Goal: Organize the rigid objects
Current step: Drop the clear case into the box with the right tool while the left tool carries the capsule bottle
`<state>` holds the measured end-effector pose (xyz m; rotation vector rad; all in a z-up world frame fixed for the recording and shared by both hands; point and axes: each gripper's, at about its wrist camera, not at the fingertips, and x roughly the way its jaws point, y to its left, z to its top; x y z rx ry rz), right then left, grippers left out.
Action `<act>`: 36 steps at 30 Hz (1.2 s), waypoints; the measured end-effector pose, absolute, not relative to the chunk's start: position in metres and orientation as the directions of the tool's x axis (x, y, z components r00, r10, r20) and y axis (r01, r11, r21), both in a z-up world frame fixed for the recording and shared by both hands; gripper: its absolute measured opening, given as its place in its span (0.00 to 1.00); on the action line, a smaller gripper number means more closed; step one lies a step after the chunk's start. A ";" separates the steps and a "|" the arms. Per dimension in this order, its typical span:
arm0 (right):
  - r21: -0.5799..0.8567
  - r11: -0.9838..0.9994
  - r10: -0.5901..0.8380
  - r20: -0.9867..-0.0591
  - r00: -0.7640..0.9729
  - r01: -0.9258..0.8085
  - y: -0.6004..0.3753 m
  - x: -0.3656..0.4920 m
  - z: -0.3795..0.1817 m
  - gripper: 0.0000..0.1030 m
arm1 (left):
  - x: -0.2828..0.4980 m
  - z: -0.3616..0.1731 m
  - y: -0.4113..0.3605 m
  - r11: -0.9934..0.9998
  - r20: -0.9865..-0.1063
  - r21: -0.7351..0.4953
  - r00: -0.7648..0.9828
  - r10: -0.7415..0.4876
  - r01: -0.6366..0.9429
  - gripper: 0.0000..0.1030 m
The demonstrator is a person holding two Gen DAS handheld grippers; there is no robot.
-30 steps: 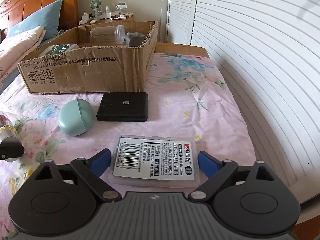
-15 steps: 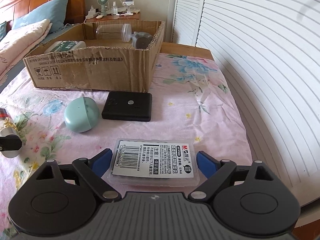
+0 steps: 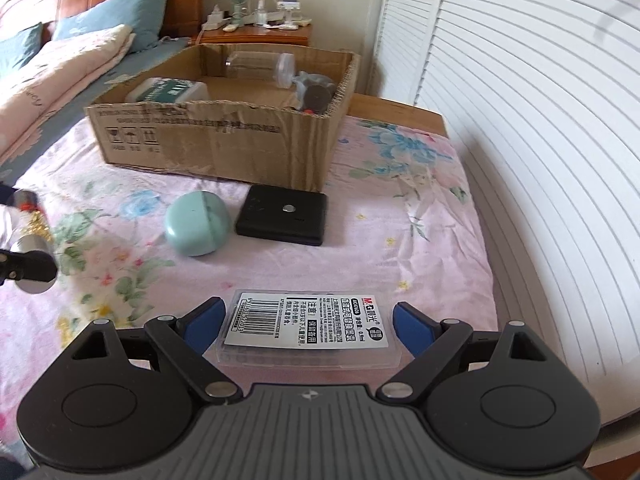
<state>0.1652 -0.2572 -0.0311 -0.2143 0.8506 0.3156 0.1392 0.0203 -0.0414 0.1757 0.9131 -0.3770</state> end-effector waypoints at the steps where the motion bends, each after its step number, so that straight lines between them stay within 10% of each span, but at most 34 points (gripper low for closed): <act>1: -0.058 0.928 0.195 -0.765 0.614 -0.367 -0.257 0.164 -0.028 0.91 | 0.139 -0.038 0.021 0.918 -0.797 -0.013 0.550 -0.249 0.397 0.90; 36: -0.003 0.853 0.347 -0.743 0.573 -0.522 -0.152 0.343 0.029 0.91 | 0.187 0.025 0.059 0.927 -0.728 0.045 0.648 -0.224 0.372 0.90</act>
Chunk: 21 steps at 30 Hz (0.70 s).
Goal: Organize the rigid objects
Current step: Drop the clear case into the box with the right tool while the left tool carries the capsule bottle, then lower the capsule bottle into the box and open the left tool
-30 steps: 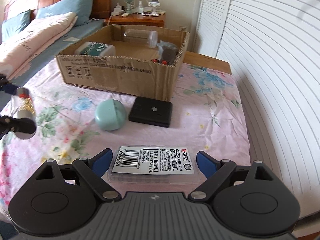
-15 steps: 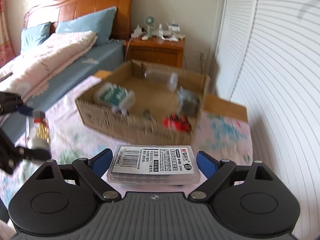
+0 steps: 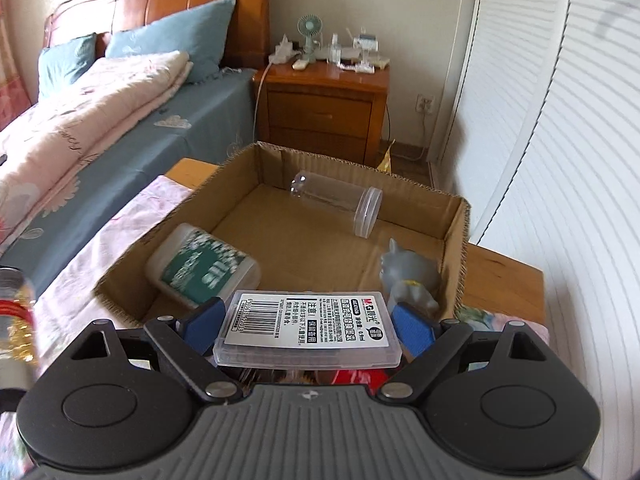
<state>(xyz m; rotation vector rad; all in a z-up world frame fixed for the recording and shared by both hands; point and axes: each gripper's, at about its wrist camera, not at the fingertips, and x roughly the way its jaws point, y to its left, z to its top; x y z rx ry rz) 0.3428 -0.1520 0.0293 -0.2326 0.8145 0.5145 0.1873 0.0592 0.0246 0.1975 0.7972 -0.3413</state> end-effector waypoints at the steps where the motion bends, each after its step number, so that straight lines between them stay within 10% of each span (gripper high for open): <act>1: -0.001 0.854 0.346 -0.746 0.568 -0.521 -0.149 0.350 0.026 0.91 | 0.191 0.025 0.059 0.928 -0.727 0.046 0.650 -0.223 0.370 0.90; 21: 0.042 0.941 0.267 -0.703 0.659 -0.336 -0.187 0.305 0.035 1.00 | 0.293 0.046 0.039 0.937 -0.710 0.059 0.675 -0.203 0.343 0.90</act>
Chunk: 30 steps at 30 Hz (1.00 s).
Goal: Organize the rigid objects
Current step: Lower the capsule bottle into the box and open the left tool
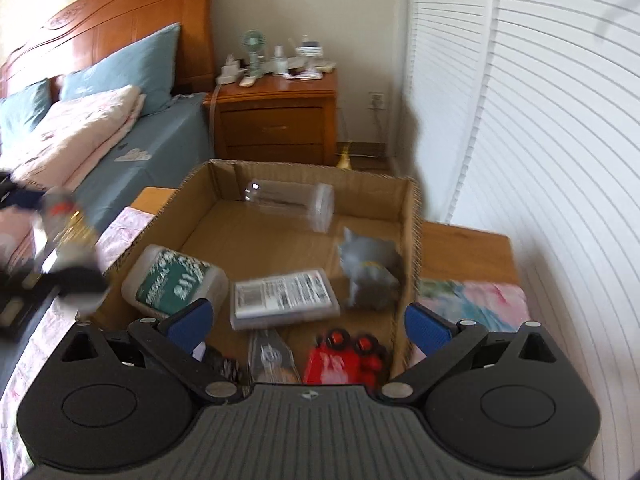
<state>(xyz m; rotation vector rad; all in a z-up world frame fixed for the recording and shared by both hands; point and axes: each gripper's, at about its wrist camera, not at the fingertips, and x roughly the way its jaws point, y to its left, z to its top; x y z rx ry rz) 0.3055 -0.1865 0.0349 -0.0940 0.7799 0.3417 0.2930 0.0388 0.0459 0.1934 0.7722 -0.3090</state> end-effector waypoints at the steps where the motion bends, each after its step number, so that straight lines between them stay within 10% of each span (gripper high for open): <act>1: 0.039 0.947 0.252 -0.703 0.665 -0.318 -0.188 0.297 0.035 1.00 | 0.303 0.044 0.037 0.938 -0.715 0.051 0.669 -0.205 0.342 0.90; 15: 0.077 0.957 0.254 -0.694 0.674 -0.281 -0.200 0.238 0.026 1.00 | 0.376 0.018 0.027 0.972 -0.758 -0.013 0.632 -0.162 0.234 0.94; 30: 0.077 0.974 0.208 -0.673 0.710 -0.212 -0.227 0.203 0.036 1.00 | 0.285 0.051 0.005 0.939 -0.697 0.041 0.683 -0.219 0.342 0.96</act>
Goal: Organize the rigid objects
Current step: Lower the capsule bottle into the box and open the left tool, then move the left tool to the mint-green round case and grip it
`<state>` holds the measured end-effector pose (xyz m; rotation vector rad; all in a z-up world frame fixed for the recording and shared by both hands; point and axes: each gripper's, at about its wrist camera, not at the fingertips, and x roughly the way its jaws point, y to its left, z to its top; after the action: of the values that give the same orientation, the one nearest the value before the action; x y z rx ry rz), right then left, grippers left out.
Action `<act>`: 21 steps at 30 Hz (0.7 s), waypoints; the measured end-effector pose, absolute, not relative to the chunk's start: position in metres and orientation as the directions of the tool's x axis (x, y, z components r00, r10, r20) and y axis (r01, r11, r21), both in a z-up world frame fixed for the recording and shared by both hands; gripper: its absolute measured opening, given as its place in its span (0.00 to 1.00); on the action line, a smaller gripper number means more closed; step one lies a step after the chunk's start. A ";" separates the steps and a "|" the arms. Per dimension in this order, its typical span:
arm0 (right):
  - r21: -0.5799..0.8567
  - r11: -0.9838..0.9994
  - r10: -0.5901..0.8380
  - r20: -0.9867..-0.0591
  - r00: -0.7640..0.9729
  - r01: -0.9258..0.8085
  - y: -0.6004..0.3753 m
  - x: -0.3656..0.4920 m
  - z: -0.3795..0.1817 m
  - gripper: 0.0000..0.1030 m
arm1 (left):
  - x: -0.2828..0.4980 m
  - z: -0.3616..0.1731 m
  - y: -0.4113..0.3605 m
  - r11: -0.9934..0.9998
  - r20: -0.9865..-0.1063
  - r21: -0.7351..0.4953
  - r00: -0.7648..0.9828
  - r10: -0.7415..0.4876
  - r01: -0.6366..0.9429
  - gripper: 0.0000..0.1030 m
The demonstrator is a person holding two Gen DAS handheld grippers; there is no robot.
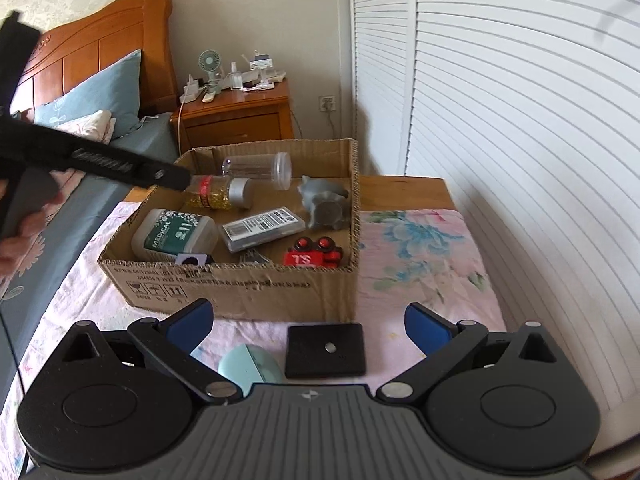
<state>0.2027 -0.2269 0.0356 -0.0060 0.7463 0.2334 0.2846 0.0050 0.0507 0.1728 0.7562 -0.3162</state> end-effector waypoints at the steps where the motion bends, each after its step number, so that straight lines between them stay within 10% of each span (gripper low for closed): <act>1: 0.078 0.974 0.207 -0.673 0.710 -0.211 -0.230 0.198 0.036 1.00 | 0.276 0.052 0.004 0.933 -0.689 0.031 0.684 -0.240 0.358 0.97; 21: 0.072 0.989 0.143 -0.725 0.674 -0.132 -0.277 0.154 -0.018 1.00 | 0.197 -0.025 -0.057 0.962 -0.751 -0.001 0.635 -0.181 0.274 0.99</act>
<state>0.1538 -0.2768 -0.0176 0.0135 0.8173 0.1546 0.1973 -0.0572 -0.0251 0.1167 0.8443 -0.2607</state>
